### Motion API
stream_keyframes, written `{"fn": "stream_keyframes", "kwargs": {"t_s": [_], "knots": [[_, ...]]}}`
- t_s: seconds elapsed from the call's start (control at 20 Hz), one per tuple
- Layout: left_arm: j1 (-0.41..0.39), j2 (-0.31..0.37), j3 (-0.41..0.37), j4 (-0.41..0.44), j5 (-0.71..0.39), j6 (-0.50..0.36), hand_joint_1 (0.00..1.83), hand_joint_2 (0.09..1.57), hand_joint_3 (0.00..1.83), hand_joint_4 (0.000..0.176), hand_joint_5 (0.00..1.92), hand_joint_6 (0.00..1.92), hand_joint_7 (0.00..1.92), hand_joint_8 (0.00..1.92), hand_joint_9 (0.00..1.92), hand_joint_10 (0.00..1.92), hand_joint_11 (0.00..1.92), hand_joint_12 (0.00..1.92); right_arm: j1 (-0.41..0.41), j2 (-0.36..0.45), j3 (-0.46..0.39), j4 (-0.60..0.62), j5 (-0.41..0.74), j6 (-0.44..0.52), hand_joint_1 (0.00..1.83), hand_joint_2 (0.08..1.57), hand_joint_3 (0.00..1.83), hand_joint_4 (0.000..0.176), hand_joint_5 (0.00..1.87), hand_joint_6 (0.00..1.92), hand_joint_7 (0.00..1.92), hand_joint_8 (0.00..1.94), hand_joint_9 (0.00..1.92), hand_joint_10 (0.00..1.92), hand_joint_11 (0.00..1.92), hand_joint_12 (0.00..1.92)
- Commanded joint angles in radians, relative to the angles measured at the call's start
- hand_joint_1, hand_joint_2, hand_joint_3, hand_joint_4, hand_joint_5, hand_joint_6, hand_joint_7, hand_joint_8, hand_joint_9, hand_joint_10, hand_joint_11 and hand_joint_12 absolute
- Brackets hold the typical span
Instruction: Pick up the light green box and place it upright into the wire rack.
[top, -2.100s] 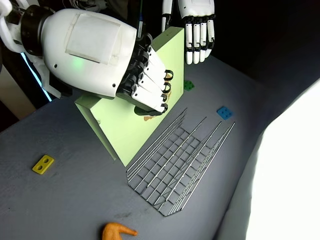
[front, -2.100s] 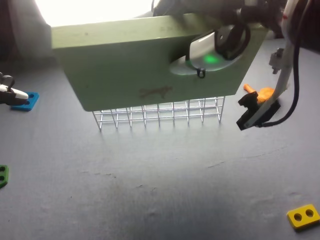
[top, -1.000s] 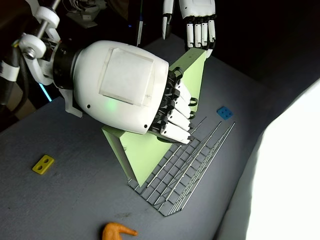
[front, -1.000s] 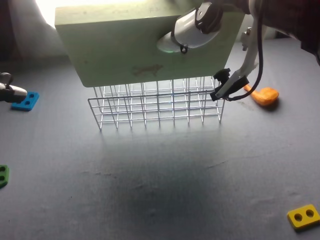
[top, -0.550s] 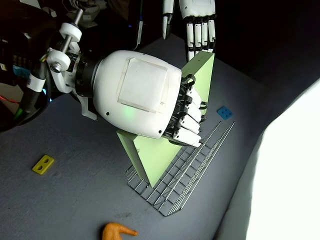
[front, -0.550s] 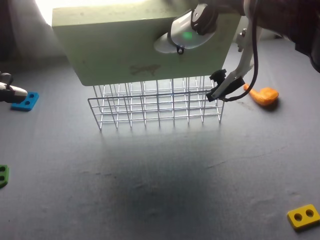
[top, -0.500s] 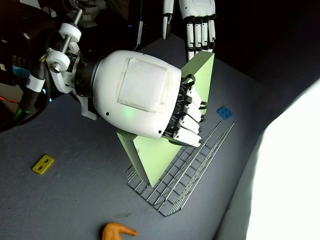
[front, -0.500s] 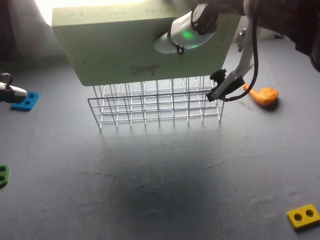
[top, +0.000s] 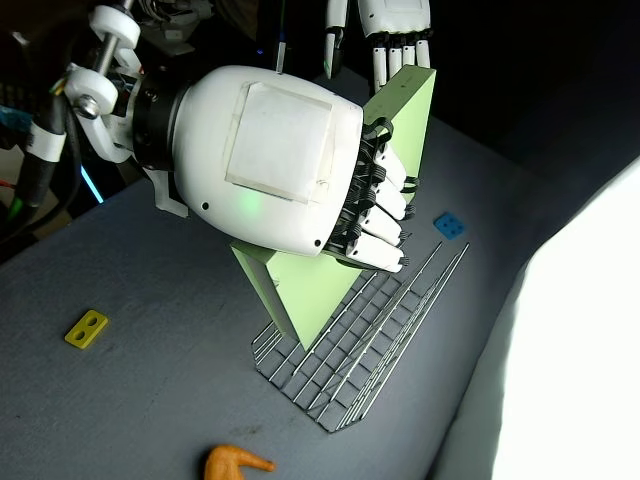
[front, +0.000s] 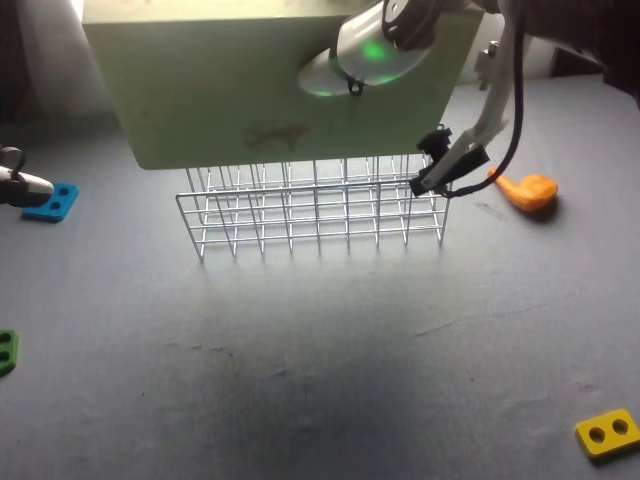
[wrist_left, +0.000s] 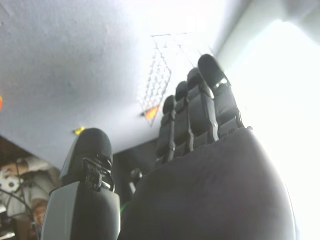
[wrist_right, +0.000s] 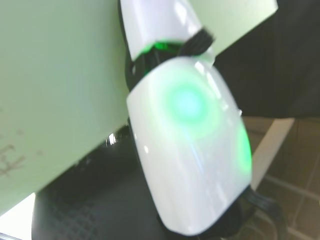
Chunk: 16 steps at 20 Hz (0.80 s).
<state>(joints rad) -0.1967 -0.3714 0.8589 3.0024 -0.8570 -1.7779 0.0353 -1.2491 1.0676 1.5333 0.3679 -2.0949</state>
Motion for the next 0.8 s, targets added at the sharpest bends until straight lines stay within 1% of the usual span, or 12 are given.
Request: {"fn": "stream_keyframes", "kwargs": {"t_s": [0.0, 0.05, 0.15, 0.25, 0.75], "knots": [[-0.013, 0.0, 0.003, 0.01, 0.083, 0.002, 0.31, 1.35, 0.0, 0.0, 0.12, 0.0, 0.18, 0.0, 0.19, 0.0, 0.0, 0.74, 0.004, 0.003, -0.003, -0.035, 0.015, 0.002, 1.35, 1.2, 0.0, 0.0, 0.88, 0.99, 0.81, 1.34, 0.66, 1.57, 0.48, 1.82], [-0.013, 0.0, 0.003, 0.01, 0.083, 0.002, 0.31, 1.35, 0.0, 0.0, 0.12, 0.0, 0.18, 0.0, 0.2, 0.0, 0.0, 0.74, 0.001, 0.002, -0.003, -0.035, 0.017, -0.002, 1.35, 1.2, 0.0, 0.0, 0.9, 0.94, 0.81, 1.37, 0.65, 1.57, 0.46, 1.86], [-0.014, 0.0, 0.004, 0.01, 0.083, 0.002, 0.3, 1.35, 0.0, 0.0, 0.13, 0.0, 0.2, 0.0, 0.22, 0.01, 0.0, 0.8, -0.01, -0.004, 0.0, -0.035, 0.028, -0.013, 1.35, 1.2, 0.0, 0.0, 0.89, 0.96, 0.81, 1.38, 0.65, 1.56, 0.47, 1.89], [-0.014, 0.0, 0.005, 0.01, 0.083, 0.002, 0.32, 1.34, 0.0, 0.0, 0.13, 0.0, 0.2, 0.0, 0.22, 0.01, 0.0, 0.8, -0.016, -0.01, 0.008, -0.035, 0.032, -0.009, 1.35, 1.2, 0.0, 0.0, 0.87, 1.0, 0.81, 1.38, 0.66, 1.56, 0.47, 1.88], [-0.013, 0.0, 0.005, 0.01, 0.083, 0.003, 0.33, 1.34, 0.0, 0.0, 0.13, 0.0, 0.2, 0.0, 0.22, 0.0, 0.0, 0.8, -0.033, -0.033, 0.055, -0.038, 0.035, 0.013, 1.35, 1.2, 0.0, 0.0, 0.87, 1.01, 0.8, 1.38, 0.65, 1.57, 0.47, 1.88]]}}
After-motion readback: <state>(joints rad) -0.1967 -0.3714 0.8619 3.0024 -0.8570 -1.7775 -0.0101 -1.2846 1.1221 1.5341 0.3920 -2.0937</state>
